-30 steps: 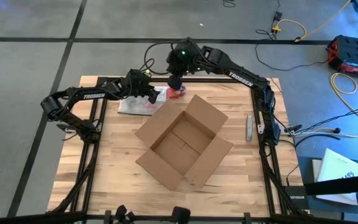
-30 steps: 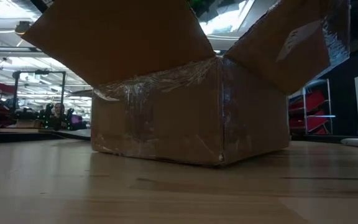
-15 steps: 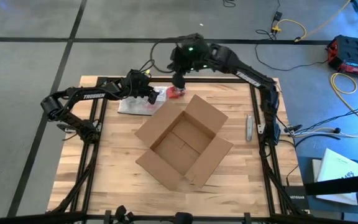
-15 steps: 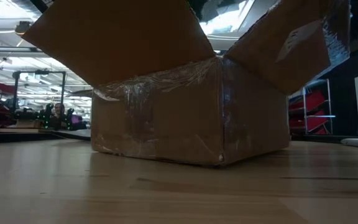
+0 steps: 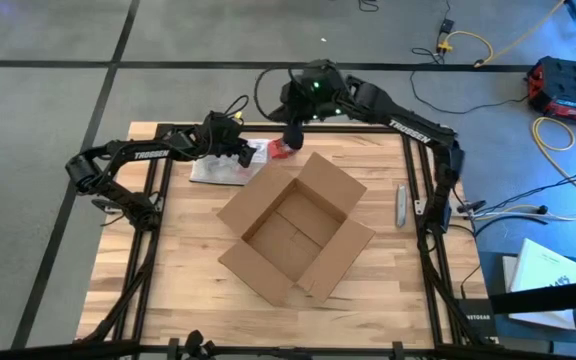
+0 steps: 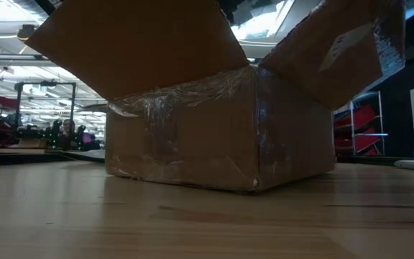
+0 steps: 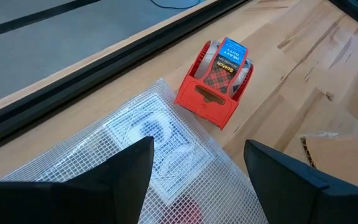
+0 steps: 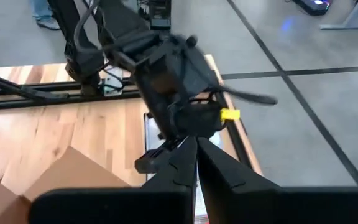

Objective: Unpack boxes
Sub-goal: Break down the box until it is fully flat

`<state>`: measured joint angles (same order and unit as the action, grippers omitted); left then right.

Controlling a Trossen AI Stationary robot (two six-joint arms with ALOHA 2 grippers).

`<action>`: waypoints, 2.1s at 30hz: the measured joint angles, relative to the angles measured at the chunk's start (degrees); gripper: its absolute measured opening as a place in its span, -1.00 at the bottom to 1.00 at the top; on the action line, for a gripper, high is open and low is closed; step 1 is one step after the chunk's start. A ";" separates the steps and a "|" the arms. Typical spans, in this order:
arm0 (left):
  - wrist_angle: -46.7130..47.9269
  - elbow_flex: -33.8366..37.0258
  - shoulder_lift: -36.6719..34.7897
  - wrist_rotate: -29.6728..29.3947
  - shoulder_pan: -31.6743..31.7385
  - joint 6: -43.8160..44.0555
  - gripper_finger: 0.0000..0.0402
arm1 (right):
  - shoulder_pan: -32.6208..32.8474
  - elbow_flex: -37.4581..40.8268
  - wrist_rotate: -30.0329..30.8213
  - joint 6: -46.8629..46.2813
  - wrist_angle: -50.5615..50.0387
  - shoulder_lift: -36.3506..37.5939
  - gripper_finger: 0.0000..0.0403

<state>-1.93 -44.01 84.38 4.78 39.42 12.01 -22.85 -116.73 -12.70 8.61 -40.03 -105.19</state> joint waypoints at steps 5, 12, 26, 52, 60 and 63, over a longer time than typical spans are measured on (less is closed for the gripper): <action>-0.01 0.00 0.00 0.02 -0.02 0.00 0.19 | -0.15 16.17 -0.55 -0.94 13.20 9.81 -1.00; -0.01 0.00 0.00 0.02 0.00 0.00 0.19 | -0.05 29.35 -0.55 -3.92 19.60 18.13 -1.00; -0.01 0.00 0.00 0.02 -0.01 0.00 0.19 | 1.44 30.60 -7.66 -27.30 11.75 19.33 -0.69; 0.01 0.00 0.00 0.02 0.00 0.00 0.19 | 3.74 30.58 -12.36 -35.13 19.37 19.19 -0.18; 0.01 0.00 0.00 0.02 -0.02 0.00 0.19 | 3.29 30.47 -8.58 -33.48 15.33 18.61 -0.18; -0.01 0.00 0.00 0.02 -0.02 0.00 0.19 | 3.25 30.50 -2.39 -27.89 9.99 18.58 -0.18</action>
<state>-1.93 -44.01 84.38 4.80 39.40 12.01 -19.60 -86.23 -15.09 -19.28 -30.04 -86.61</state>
